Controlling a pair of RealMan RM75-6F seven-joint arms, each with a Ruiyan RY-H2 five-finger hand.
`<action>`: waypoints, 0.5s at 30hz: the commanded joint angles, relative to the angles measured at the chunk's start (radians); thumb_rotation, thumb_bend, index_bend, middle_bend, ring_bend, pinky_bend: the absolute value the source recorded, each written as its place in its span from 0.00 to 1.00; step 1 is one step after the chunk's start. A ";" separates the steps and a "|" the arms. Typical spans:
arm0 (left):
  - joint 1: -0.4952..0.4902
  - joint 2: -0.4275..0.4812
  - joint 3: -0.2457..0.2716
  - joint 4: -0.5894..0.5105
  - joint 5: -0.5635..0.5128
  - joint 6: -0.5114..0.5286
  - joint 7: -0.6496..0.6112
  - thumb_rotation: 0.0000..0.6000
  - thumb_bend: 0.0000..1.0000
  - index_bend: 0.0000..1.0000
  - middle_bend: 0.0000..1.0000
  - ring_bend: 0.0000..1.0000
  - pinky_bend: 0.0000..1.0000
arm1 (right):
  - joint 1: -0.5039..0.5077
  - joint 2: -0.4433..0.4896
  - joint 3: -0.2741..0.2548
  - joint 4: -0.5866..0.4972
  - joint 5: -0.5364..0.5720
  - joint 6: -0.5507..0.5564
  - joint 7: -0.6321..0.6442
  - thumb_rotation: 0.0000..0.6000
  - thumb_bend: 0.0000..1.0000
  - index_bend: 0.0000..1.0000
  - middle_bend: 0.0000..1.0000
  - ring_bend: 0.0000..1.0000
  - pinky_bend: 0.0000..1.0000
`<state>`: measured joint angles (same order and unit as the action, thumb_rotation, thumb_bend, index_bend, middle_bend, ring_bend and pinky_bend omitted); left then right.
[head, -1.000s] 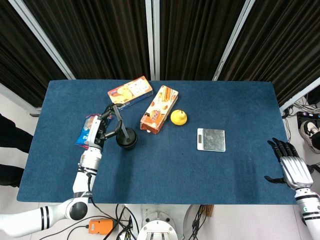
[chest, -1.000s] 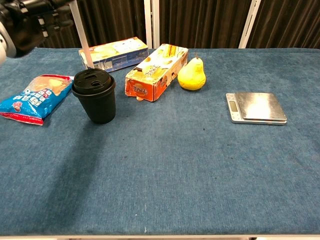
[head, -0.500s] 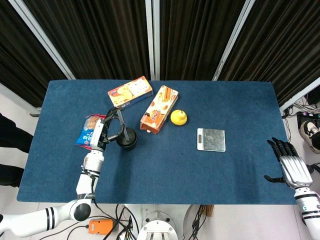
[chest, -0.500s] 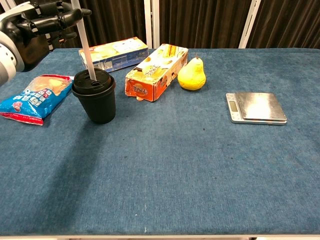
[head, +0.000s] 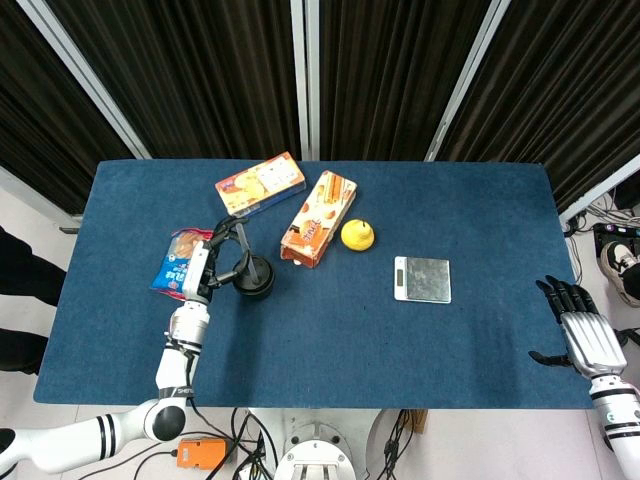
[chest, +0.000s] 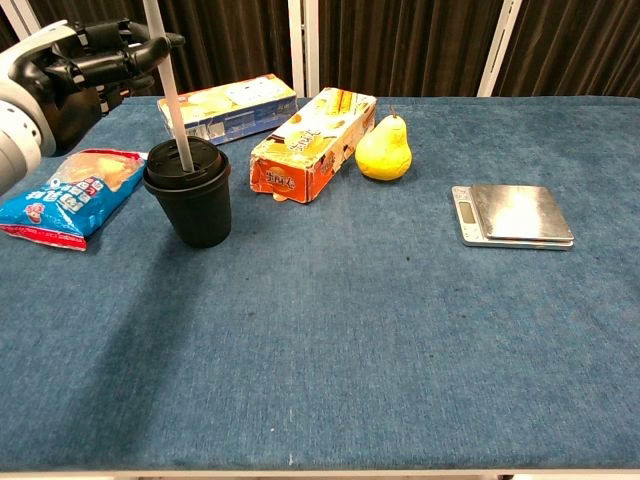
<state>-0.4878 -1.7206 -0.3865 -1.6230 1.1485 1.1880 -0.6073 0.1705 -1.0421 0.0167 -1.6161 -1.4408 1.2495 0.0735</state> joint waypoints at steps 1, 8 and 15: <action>0.005 -0.008 0.014 0.021 0.018 0.005 -0.009 1.00 0.43 0.61 0.21 0.00 0.00 | -0.001 0.001 0.000 -0.001 0.000 0.001 0.000 1.00 0.11 0.00 0.05 0.00 0.02; 0.015 -0.024 0.049 0.063 0.076 0.020 -0.025 1.00 0.43 0.53 0.19 0.00 0.00 | -0.004 0.001 0.000 -0.003 0.000 0.006 0.001 1.00 0.11 0.00 0.05 0.00 0.02; 0.017 -0.023 0.069 0.076 0.115 0.026 -0.022 1.00 0.41 0.30 0.14 0.00 0.00 | -0.010 0.004 -0.002 -0.007 0.000 0.014 -0.001 1.00 0.11 0.00 0.05 0.00 0.02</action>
<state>-0.4710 -1.7437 -0.3194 -1.5486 1.2606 1.2115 -0.6316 0.1610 -1.0381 0.0151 -1.6234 -1.4408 1.2631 0.0726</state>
